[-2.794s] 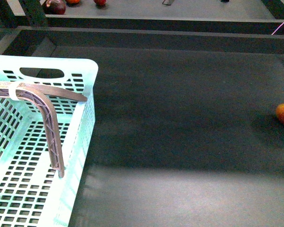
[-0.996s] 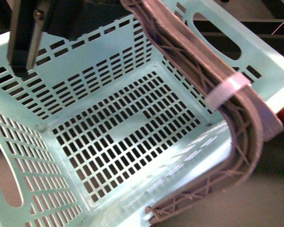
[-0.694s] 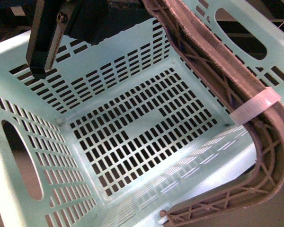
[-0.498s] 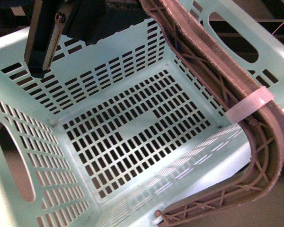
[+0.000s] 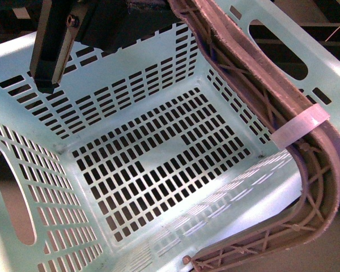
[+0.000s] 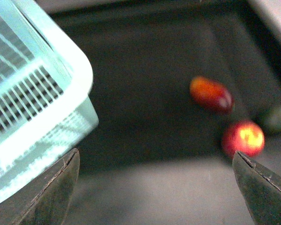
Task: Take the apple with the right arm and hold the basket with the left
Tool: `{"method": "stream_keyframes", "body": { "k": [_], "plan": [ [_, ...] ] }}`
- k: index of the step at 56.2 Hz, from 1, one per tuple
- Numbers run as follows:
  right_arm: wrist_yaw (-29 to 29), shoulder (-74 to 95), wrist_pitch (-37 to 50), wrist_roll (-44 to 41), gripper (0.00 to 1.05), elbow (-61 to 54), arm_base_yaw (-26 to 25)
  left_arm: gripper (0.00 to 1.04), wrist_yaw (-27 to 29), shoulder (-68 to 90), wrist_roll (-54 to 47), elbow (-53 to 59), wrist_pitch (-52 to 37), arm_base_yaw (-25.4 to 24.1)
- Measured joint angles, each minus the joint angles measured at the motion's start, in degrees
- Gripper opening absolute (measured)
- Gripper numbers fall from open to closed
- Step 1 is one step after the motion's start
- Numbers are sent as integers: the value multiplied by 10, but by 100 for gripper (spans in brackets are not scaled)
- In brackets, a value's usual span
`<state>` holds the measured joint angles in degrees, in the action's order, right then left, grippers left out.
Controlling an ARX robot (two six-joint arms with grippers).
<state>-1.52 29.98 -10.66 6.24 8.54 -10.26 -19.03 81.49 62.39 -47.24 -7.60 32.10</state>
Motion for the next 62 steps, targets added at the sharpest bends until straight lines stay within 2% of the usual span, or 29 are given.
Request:
{"method": "stream_keyframes", "body": {
  "k": [2,6,14,20,28,34,62],
  "plan": [
    [-4,38,38,-9,96,2,-19,8,2,0,0,0,0,0],
    [-9,181,166,-38,96,22,-70,8,3,0,-3,0,0,0],
    [-8,414,341,-77,96,70,-119,8,0,0,-3,0,0,0],
    [-3,567,426,-85,96,111,-149,8,0,0,-2,0,0,0],
    [3,765,466,-72,96,173,-182,8,2,0,-3,0,0,0],
    [7,843,471,-57,96,200,-188,8,1,0,-3,0,0,0],
    [28,975,448,-12,96,315,-196,8,1,0,-2,0,0,0]
  ]
}}
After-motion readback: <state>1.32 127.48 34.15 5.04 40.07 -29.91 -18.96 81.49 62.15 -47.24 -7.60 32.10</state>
